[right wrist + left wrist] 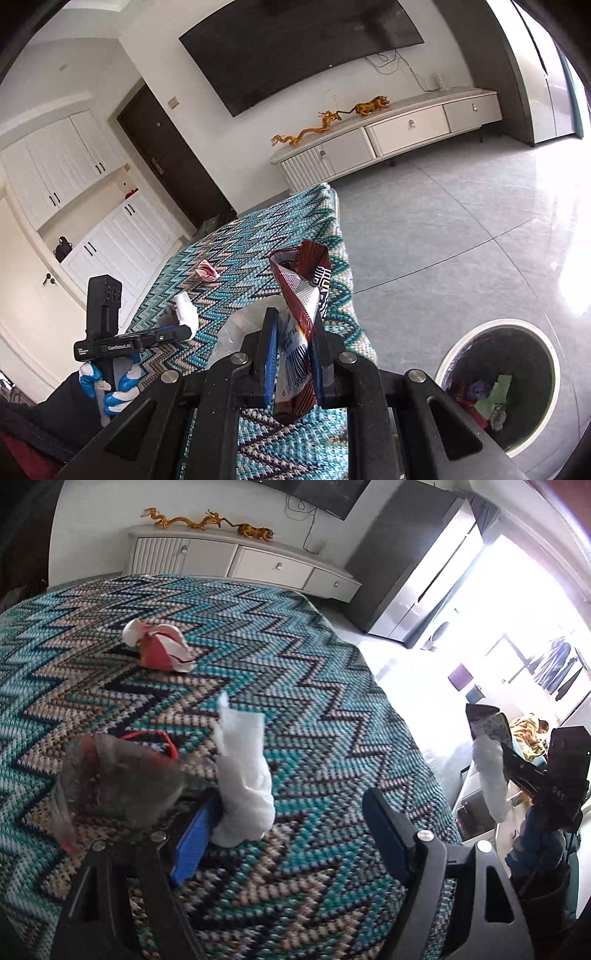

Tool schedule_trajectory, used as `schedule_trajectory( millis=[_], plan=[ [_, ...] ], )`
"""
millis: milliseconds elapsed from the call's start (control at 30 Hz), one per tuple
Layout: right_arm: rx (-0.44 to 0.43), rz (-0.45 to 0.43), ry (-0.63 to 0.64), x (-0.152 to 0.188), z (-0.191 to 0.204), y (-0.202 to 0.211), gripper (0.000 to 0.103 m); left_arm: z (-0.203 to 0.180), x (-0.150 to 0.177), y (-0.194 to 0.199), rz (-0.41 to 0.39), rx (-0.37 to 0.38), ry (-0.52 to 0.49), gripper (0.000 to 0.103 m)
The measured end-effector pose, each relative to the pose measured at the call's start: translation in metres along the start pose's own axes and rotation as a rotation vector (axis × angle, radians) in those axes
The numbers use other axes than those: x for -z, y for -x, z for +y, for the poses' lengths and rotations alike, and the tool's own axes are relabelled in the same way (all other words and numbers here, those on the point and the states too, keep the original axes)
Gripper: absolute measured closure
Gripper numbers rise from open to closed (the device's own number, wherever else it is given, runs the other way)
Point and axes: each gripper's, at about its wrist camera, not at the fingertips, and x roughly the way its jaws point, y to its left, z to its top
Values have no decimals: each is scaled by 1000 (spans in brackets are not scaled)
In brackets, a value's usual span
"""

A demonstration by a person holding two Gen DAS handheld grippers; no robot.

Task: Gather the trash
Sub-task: 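Carry the snack wrapper to the white bin and open the right tool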

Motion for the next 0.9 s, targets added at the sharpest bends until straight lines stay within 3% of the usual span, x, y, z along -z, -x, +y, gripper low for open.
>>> schedule_trajectory(
  millis=[167, 500, 800, 900],
  plan=[
    [51, -15, -36, 3, -15, 10, 88, -14, 0, -3, 15, 3, -20, 25],
    [271, -31, -210, 18, -100, 29, 88, -20, 7, 11, -26, -108, -44, 25],
    [393, -15, -331, 34, -160, 25, 64, -14, 11, 36, -68, -181, -26, 24],
    [398, -18, -347, 38, -166, 26, 63, -12, 11, 45, -81, -197, -18, 24]
  ],
)
